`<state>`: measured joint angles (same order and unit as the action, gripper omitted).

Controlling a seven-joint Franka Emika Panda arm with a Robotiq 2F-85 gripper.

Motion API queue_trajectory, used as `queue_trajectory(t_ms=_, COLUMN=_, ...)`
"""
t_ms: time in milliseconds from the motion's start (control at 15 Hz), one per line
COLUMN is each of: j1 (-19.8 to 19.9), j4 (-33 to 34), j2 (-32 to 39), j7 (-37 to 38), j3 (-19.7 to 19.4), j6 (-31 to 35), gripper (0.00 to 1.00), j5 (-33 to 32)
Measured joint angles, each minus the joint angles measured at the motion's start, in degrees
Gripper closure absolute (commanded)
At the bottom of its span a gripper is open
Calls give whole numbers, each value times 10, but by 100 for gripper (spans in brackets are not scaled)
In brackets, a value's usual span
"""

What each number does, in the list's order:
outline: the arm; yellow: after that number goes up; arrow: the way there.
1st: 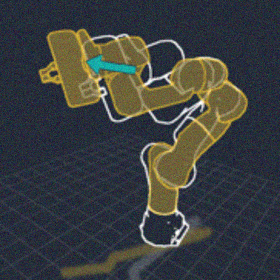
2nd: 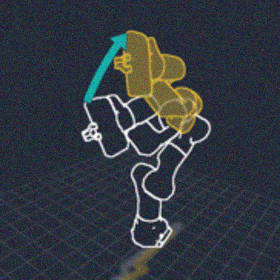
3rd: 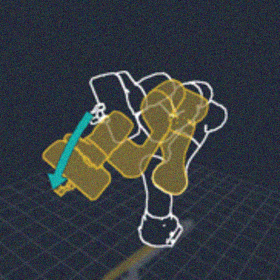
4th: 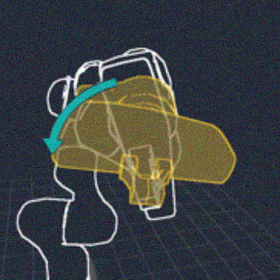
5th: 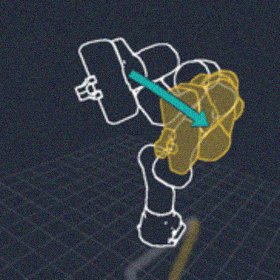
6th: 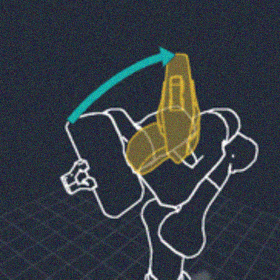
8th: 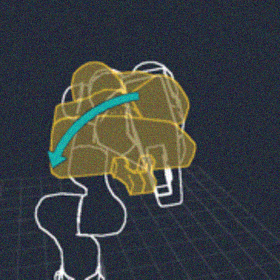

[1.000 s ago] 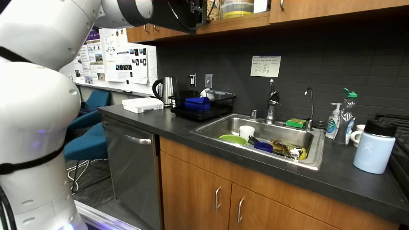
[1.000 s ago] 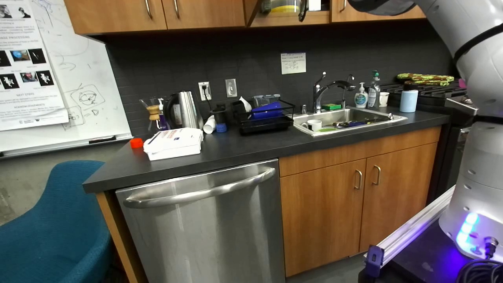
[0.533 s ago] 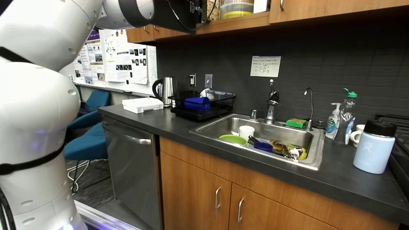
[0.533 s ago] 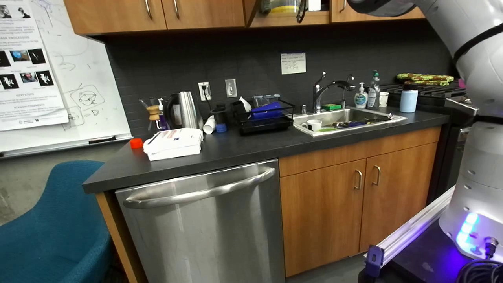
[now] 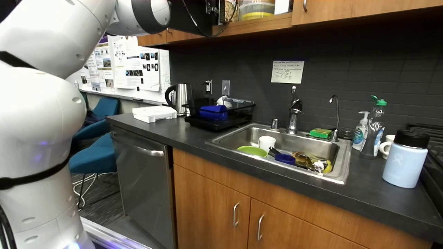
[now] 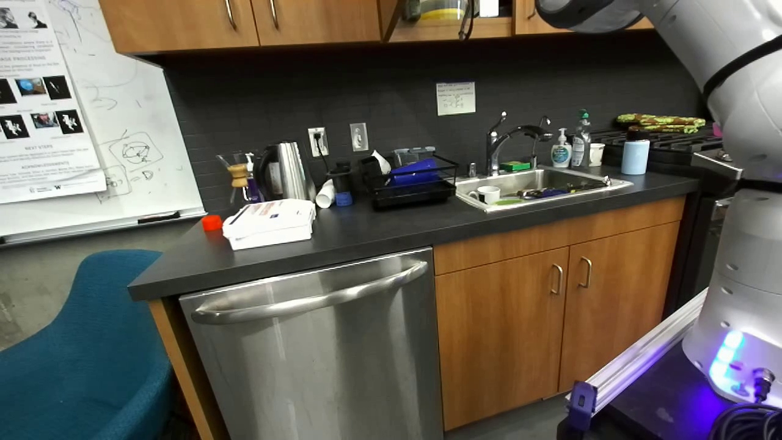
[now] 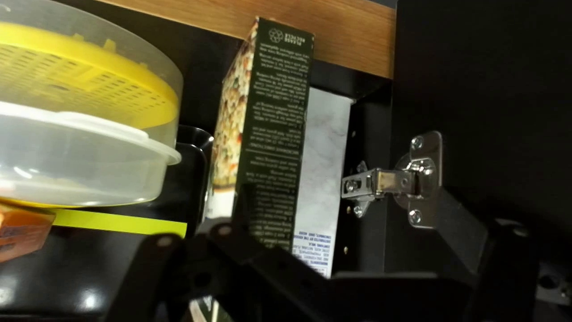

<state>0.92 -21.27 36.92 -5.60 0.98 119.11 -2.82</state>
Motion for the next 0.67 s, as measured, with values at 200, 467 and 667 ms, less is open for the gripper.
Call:
queue_trajectory(t_ms=200, j1=3, j4=0, j2=9, j7=6, j3=0, j6=27, gripper=0, j5=4)
queue_trajectory(t_ms=467, j1=6, j4=0, j2=19, j7=13, j3=0, j6=62, gripper=0, j5=7)
queue_trajectory(t_ms=667, j1=8, j4=0, j2=27, j7=25, j3=0, j6=86, gripper=0, j5=7)
